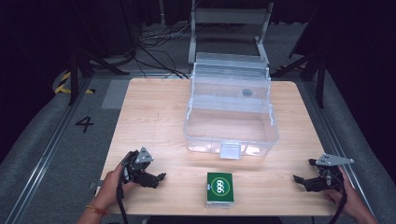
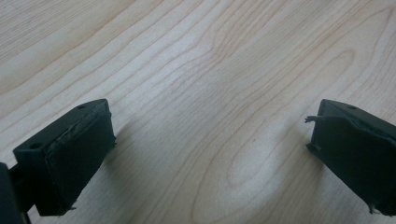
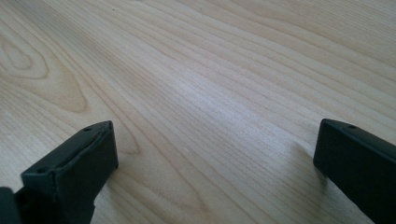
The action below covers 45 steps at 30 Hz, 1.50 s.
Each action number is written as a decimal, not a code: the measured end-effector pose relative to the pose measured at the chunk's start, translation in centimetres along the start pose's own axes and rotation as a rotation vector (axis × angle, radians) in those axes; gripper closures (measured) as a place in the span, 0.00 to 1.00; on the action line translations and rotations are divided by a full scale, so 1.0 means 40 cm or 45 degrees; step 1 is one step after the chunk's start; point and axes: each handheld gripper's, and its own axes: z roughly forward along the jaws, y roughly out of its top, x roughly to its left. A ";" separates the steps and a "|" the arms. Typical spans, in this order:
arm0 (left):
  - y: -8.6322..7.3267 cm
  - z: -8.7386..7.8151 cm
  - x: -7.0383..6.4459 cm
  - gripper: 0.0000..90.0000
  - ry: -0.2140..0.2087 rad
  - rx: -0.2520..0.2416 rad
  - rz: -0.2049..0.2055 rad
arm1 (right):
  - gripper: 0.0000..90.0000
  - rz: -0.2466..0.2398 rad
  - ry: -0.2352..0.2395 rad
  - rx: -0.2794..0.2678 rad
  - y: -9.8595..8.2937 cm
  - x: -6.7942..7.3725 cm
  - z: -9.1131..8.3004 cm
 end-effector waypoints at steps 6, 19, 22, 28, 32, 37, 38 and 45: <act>0.004 0.003 0.000 0.00 -0.010 0.004 0.014 | 0.00 0.002 -0.001 0.000 0.000 0.000 0.000; 0.003 -0.019 -0.029 0.15 -0.023 0.023 0.042 | 0.04 -0.006 -0.032 0.015 0.001 0.010 -0.007; 0.007 -0.021 -0.044 0.17 -0.019 0.056 0.043 | 0.19 -0.025 -0.031 0.002 0.005 0.022 -0.014; 0.030 -0.034 -0.117 0.20 -0.081 0.035 0.157 | 0.25 -0.127 0.026 -0.026 0.039 0.081 -0.026; 0.060 -0.030 -0.173 0.22 -0.116 0.002 0.223 | 0.30 -0.183 0.089 -0.046 0.067 0.137 -0.023; 0.106 -0.006 -0.228 0.24 -0.149 -0.023 0.294 | 0.36 -0.246 0.188 -0.087 0.107 0.223 -0.010; 0.116 0.002 -0.236 0.24 -0.144 -0.023 0.310 | 0.36 -0.275 0.216 -0.089 0.118 0.248 -0.004; 0.157 0.060 -0.249 0.28 -0.165 0.006 0.326 | 0.41 -0.386 0.376 -0.085 0.163 0.376 0.050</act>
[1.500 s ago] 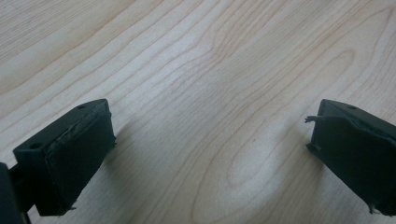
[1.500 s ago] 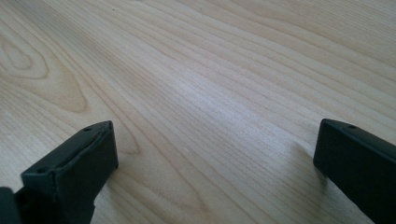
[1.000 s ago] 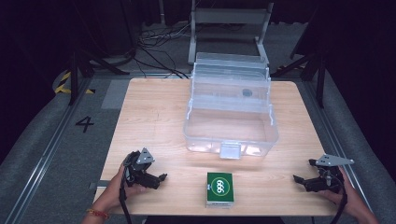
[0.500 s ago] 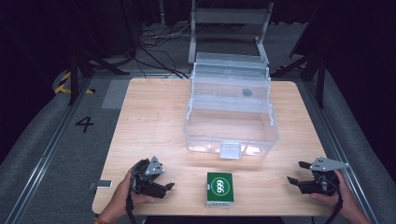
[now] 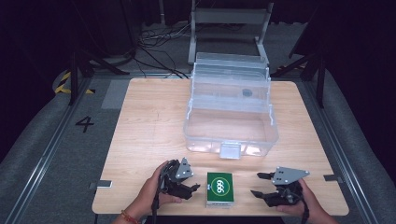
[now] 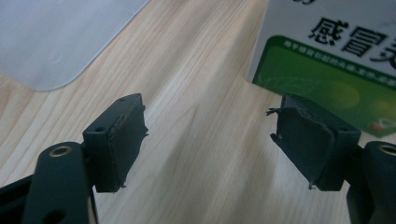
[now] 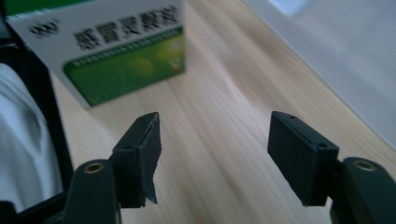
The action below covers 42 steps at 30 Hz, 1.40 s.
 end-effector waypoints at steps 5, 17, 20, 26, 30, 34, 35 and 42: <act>0.026 0.030 0.014 0.30 -0.003 -0.007 0.000 | 0.43 -0.050 0.063 0.004 0.038 0.039 0.056; 0.064 0.070 0.048 0.30 -0.018 -0.014 -0.013 | 0.24 -0.023 0.047 -0.004 0.068 0.042 0.108; 0.079 0.074 0.053 0.32 -0.021 -0.027 -0.003 | 0.23 -0.023 0.043 -0.005 0.069 0.042 0.112; 0.099 0.050 0.088 0.32 -0.020 -0.046 -0.017 | 0.27 -0.047 0.035 -0.008 0.091 0.049 0.135; 0.078 0.010 0.097 0.26 -0.015 -0.049 -0.044 | 0.34 -0.060 0.062 -0.030 0.101 0.061 0.146; 0.030 -0.063 0.095 0.24 0.018 -0.069 -0.100 | 0.38 -0.102 0.087 -0.055 0.111 0.084 0.149; 0.018 -0.086 0.092 0.24 0.033 -0.077 -0.126 | 0.38 -0.118 0.085 -0.059 0.114 0.091 0.149; -0.018 -0.167 0.043 0.20 0.006 -0.123 -0.159 | 0.48 -0.116 0.074 -0.075 0.117 0.098 0.146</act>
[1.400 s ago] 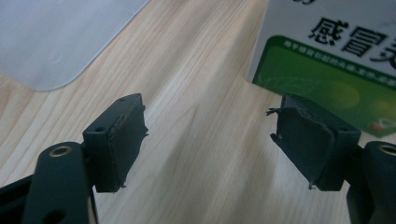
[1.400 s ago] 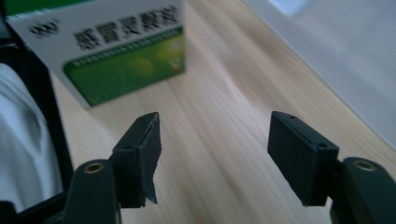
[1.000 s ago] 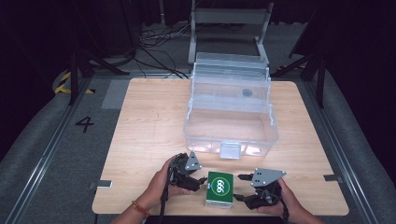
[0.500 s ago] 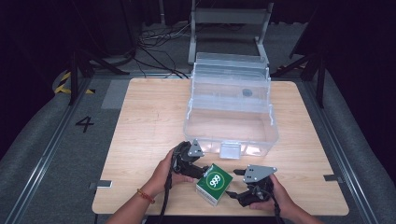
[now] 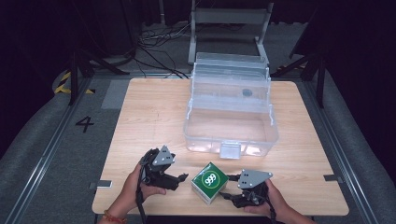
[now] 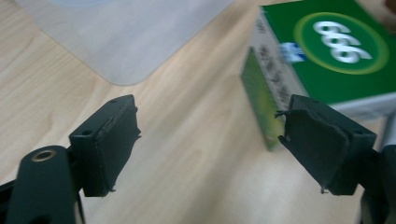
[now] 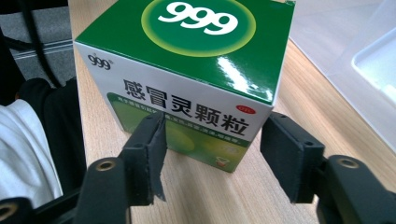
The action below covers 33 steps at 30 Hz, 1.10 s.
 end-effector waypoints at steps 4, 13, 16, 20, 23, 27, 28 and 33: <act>-0.006 -0.007 -0.039 0.19 -0.049 0.005 0.030 | 0.51 0.010 -0.017 0.007 0.001 0.007 0.011; 0.016 0.034 -0.096 0.19 -0.094 0.054 0.106 | 0.71 0.018 -0.034 -0.011 0.012 0.015 0.033; 0.024 0.028 -0.102 0.18 -0.068 0.059 0.093 | 0.74 0.019 -0.038 -0.015 0.012 0.020 0.034; 0.037 0.030 -0.100 0.17 -0.073 0.086 0.096 | 0.71 0.010 -0.028 -0.012 0.014 0.020 0.034; 0.048 0.031 -0.100 0.17 -0.076 0.092 0.099 | 0.67 -0.006 -0.021 -0.001 0.016 0.021 0.037; 0.074 0.045 -0.111 0.18 -0.069 0.159 0.110 | 0.62 -0.018 -0.013 0.001 0.018 0.023 0.040; 0.086 0.051 -0.114 0.18 -0.064 0.181 0.130 | 0.62 -0.018 -0.002 0.002 0.019 0.023 0.040; 0.103 0.068 -0.112 0.16 -0.057 0.225 0.150 | 0.62 -0.038 0.038 0.006 0.023 0.032 0.041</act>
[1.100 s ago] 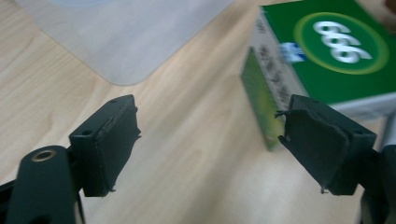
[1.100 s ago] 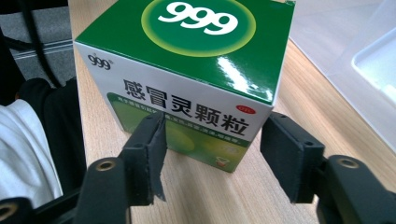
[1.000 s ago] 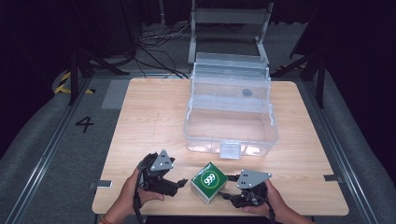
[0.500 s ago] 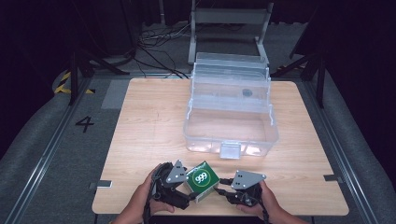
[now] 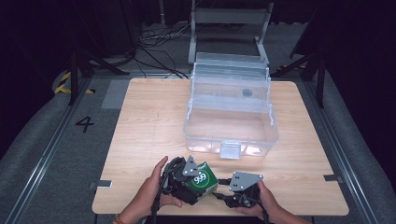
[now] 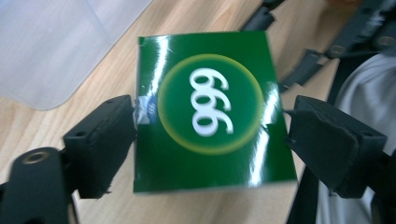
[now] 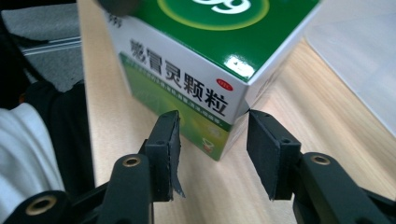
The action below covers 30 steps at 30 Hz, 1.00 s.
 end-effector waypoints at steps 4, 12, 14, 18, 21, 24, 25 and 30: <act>0.008 0.027 0.007 0.14 -0.010 0.075 0.022 | 0.60 -0.047 0.007 -0.012 0.007 0.012 -0.003; 0.001 0.065 0.017 0.14 -0.065 0.132 0.018 | 0.59 -0.035 0.019 -0.001 0.005 0.008 0.003; 0.006 0.068 0.017 0.14 -0.068 0.156 0.010 | 0.59 -0.023 0.025 -0.007 0.005 0.005 0.003; 0.019 0.072 0.017 0.14 -0.066 0.210 0.011 | 0.59 -0.014 0.029 -0.011 0.005 0.004 0.004; 0.023 0.078 0.018 0.13 -0.060 0.233 0.008 | 0.60 -0.007 0.043 -0.020 0.004 0.004 0.003; 0.026 0.084 0.021 0.13 -0.080 0.257 0.041 | 0.61 -0.023 0.053 -0.038 0.006 0.003 -0.008; 0.027 0.086 0.022 0.13 -0.086 0.279 0.059 | 0.61 -0.023 0.053 -0.038 0.006 0.003 -0.008; 0.039 0.092 0.021 0.16 -0.080 0.371 0.129 | 0.49 -0.069 0.034 -0.014 0.002 -0.013 -0.070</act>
